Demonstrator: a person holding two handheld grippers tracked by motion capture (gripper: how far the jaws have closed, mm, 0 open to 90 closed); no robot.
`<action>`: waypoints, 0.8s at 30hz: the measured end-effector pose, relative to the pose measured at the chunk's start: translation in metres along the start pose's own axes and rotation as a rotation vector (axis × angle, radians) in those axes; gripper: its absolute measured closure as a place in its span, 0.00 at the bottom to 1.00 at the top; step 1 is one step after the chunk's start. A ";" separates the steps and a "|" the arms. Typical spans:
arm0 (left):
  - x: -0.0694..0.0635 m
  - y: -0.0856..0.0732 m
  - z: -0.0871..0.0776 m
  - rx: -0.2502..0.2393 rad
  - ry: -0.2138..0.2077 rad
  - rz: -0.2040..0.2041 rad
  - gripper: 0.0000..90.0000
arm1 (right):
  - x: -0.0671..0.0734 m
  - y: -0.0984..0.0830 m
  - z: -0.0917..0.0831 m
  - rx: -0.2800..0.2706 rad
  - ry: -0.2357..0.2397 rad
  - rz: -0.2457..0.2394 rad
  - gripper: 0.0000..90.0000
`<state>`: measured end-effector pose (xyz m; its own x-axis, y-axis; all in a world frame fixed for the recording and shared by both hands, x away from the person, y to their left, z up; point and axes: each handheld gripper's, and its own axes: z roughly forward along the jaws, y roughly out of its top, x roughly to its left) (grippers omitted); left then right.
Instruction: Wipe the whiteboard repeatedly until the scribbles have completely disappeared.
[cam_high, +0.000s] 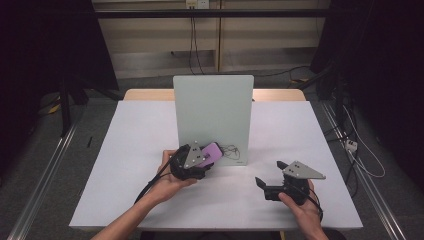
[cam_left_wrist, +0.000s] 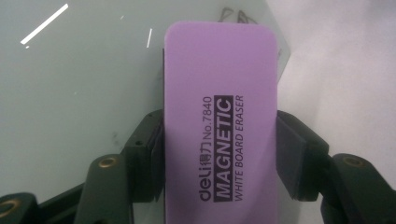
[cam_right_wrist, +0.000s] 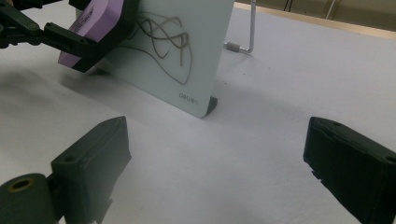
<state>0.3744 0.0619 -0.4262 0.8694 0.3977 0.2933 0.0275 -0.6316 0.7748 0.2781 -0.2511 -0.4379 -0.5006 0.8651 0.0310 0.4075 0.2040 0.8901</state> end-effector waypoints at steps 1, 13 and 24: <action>-0.001 0.002 0.001 0.004 0.000 0.008 0.46 | 0.000 0.000 0.000 0.000 0.001 0.000 0.08; 0.014 0.003 -0.015 -0.041 0.044 -0.041 0.46 | -0.001 0.000 -0.001 -0.003 0.002 0.000 0.08; 0.034 0.001 -0.038 -0.089 0.117 -0.076 0.46 | 0.000 0.000 -0.001 -0.004 0.003 0.000 0.08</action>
<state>0.3858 0.1001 -0.3943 0.8031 0.5200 0.2909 0.0426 -0.5371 0.8424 0.2776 -0.2518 -0.4375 -0.5033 0.8635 0.0322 0.4046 0.2026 0.8918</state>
